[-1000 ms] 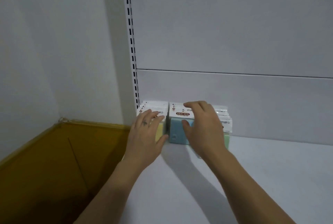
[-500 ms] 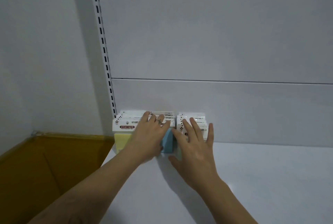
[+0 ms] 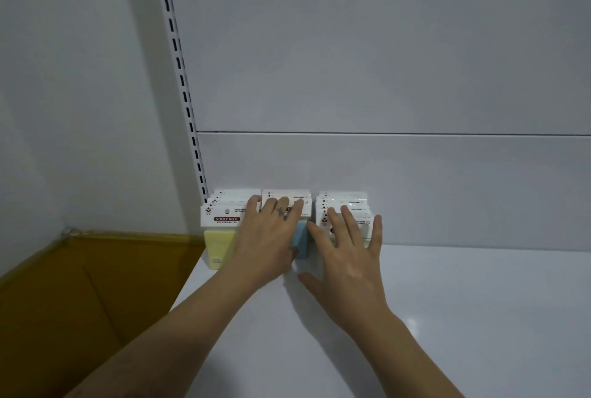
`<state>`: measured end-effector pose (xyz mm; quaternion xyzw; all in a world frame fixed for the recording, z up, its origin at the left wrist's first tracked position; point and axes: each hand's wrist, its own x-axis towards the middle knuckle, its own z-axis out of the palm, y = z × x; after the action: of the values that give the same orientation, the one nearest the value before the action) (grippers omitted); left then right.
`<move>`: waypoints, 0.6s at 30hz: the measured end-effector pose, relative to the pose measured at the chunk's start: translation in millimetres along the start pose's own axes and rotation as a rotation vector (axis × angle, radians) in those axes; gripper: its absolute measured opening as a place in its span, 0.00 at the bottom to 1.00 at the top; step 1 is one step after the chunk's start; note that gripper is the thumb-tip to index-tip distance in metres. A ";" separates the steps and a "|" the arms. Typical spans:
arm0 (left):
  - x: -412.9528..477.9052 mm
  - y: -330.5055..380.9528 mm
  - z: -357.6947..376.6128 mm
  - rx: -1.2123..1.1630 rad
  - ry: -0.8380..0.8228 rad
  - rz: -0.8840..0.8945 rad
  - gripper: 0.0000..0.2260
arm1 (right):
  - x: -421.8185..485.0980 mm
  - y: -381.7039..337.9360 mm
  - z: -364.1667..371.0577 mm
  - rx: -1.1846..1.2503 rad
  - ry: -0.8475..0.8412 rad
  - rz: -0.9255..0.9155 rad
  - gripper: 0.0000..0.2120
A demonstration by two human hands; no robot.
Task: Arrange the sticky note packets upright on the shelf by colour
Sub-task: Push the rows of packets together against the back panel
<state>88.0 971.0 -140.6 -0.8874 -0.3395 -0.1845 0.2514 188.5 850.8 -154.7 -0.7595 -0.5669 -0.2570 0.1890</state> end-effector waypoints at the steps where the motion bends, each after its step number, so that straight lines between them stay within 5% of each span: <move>1: -0.9 0.0 -0.8 -0.013 0.018 -0.018 0.36 | 0.1 -0.3 0.1 0.004 0.000 0.006 0.38; 11: 0.1 0.0 1.7 0.044 0.113 0.019 0.16 | 1.0 2.9 -1.7 0.002 0.018 0.014 0.42; 18: -10.4 -0.6 -6.2 -0.142 0.113 -0.087 0.21 | 4.9 14.8 -3.3 -0.025 -0.037 0.019 0.48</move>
<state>79.3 962.5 -140.6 -0.8756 -0.3489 -0.2685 0.1986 203.2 848.4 -149.0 -0.7718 -0.5598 -0.2484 0.1712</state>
